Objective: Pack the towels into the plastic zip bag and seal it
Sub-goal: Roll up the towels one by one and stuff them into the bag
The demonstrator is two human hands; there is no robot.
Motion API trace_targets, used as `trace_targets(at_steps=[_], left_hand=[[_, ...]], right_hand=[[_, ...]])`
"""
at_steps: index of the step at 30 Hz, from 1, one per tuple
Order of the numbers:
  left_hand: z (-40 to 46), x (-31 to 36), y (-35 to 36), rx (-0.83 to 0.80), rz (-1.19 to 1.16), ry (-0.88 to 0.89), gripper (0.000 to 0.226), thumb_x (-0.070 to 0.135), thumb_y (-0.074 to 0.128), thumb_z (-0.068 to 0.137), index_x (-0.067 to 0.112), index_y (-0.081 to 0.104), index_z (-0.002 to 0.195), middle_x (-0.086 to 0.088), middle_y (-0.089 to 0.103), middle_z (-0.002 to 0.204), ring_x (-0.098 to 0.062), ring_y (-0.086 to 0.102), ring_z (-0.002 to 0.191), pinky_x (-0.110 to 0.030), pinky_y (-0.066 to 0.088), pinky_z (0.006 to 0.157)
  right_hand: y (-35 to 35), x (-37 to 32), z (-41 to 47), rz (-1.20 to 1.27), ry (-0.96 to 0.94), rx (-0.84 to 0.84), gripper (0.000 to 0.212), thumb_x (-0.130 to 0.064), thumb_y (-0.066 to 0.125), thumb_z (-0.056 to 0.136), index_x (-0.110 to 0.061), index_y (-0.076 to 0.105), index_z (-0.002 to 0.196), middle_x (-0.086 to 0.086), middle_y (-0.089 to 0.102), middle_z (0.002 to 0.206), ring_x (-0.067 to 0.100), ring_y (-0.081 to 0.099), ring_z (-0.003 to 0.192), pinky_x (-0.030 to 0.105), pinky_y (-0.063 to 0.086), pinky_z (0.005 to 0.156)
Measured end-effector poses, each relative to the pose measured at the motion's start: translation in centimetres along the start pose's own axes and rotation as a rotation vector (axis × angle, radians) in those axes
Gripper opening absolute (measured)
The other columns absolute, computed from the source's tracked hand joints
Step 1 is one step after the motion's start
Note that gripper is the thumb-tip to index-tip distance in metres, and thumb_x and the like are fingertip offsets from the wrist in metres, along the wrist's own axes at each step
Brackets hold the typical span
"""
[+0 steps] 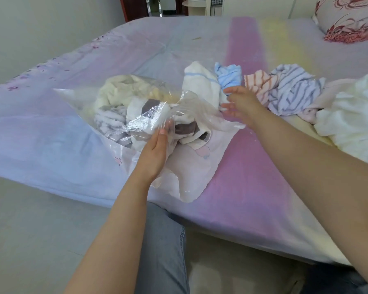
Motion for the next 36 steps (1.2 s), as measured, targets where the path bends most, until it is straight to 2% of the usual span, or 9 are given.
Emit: trace_targets(at_steps=[5,8,11,17,22,24,26,29,36], left_hand=[[0.7,-0.4,-0.1,-0.125,-0.324,-0.032,0.047,0.030,0.028,0.105,0.012,0.035,0.148,0.003,0.043,0.151,-0.009,0.038,0.140,-0.045,0.028,0.118],[0.6,-0.5,0.0,-0.134,-0.348,-0.044,0.044,0.024,0.025,0.108,0.010,0.034,0.148,0.003,0.043,0.151,-0.008,0.038,0.139,-0.045,0.028,0.118],[0.5,-0.4,-0.1,-0.110,-0.349,-0.036,0.043,0.022,0.023,0.108,0.010,0.034,0.148,0.006,0.046,0.147,-0.007,0.040,0.138,-0.041,0.031,0.117],[0.0,0.5,0.3,-0.099,-0.289,-0.015,0.045,0.027,0.025,0.107,0.010,0.035,0.148,0.005,0.043,0.151,-0.005,0.038,0.139,-0.041,0.029,0.118],[-1.1,1.2,0.7,-0.050,-0.156,0.028,0.050,0.042,0.031,0.102,0.021,0.042,0.146,0.014,0.046,0.147,-0.002,0.038,0.138,-0.044,0.027,0.118],[-1.3,1.5,0.8,-0.041,-0.149,0.024,0.049,0.043,0.032,0.102,0.024,0.043,0.145,0.016,0.046,0.147,-0.001,0.037,0.138,-0.044,0.027,0.118],[-1.5,2.0,1.0,-0.039,-0.111,0.022,0.047,0.052,0.033,0.098,0.036,0.047,0.140,0.021,0.046,0.145,0.001,0.037,0.138,-0.045,0.027,0.118],[-1.9,3.1,1.3,0.006,-0.043,0.050,0.040,0.050,0.031,0.100,0.044,0.049,0.135,0.025,0.047,0.143,0.004,0.036,0.137,-0.039,0.028,0.118],[-3.0,4.5,2.7,0.006,-0.088,0.083,0.039,0.040,0.027,0.104,0.037,0.047,0.137,0.018,0.045,0.145,0.005,0.036,0.136,-0.033,0.026,0.119]], right_hand=[[3.4,4.4,3.0,-0.376,0.238,-0.281,0.025,-0.021,0.059,0.092,-0.014,0.063,0.117,-0.001,0.062,0.107,0.012,0.058,0.091,0.017,0.048,0.074],[5.0,6.2,3.9,-0.452,0.290,-0.305,0.026,-0.038,0.061,0.090,-0.014,0.065,0.100,0.001,0.065,0.094,0.017,0.060,0.094,0.024,0.049,0.079],[5.4,6.2,4.3,-0.405,0.223,-0.182,0.022,-0.024,0.056,0.094,-0.017,0.056,0.073,-0.001,0.055,0.071,0.014,0.055,0.070,0.019,0.041,0.055],[0.1,6.2,2.4,0.217,0.023,0.173,0.007,-0.012,0.065,0.085,-0.016,0.065,0.080,0.004,0.067,0.081,0.017,0.063,0.077,0.026,0.050,0.069],[-7.0,5.7,-5.5,0.081,-0.223,0.387,0.011,-0.015,0.069,0.083,-0.024,0.067,0.088,-0.001,0.063,0.080,0.016,0.057,0.072,0.034,0.049,0.074],[-8.5,5.9,-8.7,-0.049,-0.245,0.381,0.031,-0.017,0.068,0.085,-0.021,0.062,0.115,0.000,0.061,0.094,0.013,0.055,0.075,0.030,0.046,0.074],[-9.2,6.7,-11.4,-0.339,-0.175,0.302,0.049,-0.017,0.066,0.087,-0.014,0.051,0.133,0.000,0.059,0.111,0.013,0.055,0.089,0.025,0.043,0.079],[-8.0,7.4,-15.2,-0.738,-0.095,0.053,0.035,-0.022,0.067,0.087,-0.010,0.064,0.120,0.000,0.062,0.099,0.013,0.052,0.083,0.019,0.037,0.066],[-3.2,0.7,-24.5,-0.617,-0.166,-0.627,0.013,-0.032,0.068,0.086,-0.022,0.069,0.094,-0.012,0.062,0.074,0.001,0.051,0.066,0.019,0.041,0.066]])
Point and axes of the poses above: each hand's wrist, its own z-axis towards the middle knuckle, its own y-axis out of the palm, x = y × z, the point moved 7 cm from there along z, towards the middle knuckle
